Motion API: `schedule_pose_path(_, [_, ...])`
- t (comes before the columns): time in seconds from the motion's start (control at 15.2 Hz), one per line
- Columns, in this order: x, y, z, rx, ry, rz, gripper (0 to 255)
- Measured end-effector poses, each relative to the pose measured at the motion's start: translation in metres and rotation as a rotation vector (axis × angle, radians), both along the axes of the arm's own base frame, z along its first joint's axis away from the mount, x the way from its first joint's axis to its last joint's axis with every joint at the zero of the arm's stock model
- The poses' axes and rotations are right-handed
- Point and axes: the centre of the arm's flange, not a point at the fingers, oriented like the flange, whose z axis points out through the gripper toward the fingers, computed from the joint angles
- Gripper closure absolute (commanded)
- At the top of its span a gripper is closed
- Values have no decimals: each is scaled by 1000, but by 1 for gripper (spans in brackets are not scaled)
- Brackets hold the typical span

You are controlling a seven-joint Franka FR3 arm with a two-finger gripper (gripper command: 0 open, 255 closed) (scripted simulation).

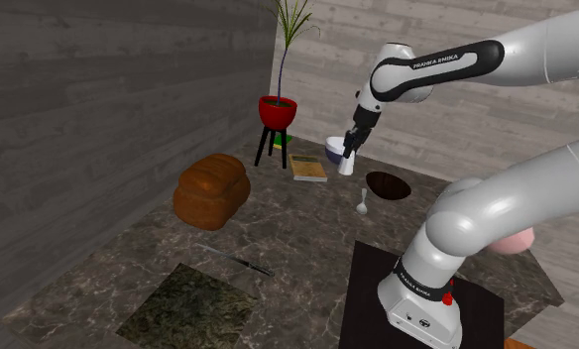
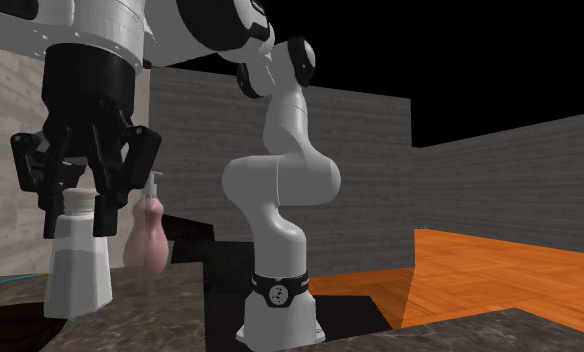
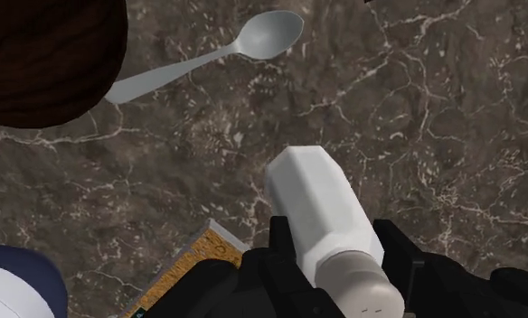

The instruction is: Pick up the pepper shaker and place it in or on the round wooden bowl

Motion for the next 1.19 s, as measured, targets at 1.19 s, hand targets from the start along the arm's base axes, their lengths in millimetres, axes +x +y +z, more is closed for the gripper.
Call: schedule_pose_path(1.19, [-111,-209,14,0,0,-1,255])
